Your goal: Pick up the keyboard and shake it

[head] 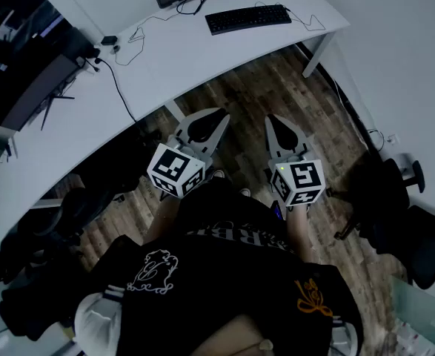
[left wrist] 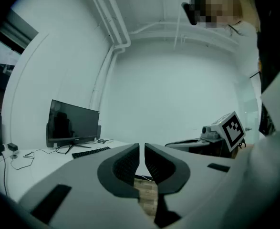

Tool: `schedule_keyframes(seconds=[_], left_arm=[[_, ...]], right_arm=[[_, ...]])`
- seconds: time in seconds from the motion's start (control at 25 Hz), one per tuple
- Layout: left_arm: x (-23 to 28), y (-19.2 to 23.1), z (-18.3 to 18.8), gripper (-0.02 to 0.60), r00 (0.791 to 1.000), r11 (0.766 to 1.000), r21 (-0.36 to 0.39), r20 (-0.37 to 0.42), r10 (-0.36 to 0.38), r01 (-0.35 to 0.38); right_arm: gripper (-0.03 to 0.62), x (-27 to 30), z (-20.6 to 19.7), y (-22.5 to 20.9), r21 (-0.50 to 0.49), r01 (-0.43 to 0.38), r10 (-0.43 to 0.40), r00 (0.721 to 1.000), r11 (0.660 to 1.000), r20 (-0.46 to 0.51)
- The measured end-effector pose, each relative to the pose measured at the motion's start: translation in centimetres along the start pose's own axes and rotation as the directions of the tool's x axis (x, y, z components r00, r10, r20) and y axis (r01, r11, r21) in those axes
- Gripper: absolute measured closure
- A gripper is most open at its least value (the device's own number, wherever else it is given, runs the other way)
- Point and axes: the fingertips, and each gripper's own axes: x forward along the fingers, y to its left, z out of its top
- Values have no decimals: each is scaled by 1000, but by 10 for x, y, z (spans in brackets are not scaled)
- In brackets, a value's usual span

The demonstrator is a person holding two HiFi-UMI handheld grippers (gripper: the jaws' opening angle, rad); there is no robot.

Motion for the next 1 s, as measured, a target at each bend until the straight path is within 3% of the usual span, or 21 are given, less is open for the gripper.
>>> schedule_keyframes(seconds=[0.2, 0.68, 1.0], left_arm=[[3, -21, -5, 532, 1000, 1000, 5, -8, 2, -2], [15, -11, -15, 532, 998, 999, -20, -50, 36, -37], [61, 30, -21, 532, 998, 999, -39, -60, 12, -15]], right_arm=[[580, -15, -2, -10, 5, -10, 10, 1000, 1000, 16], [579, 1, -10, -14, -1, -41, 41, 999, 999, -3], [579, 48, -13, -44, 4, -15, 15, 999, 1000, -33]])
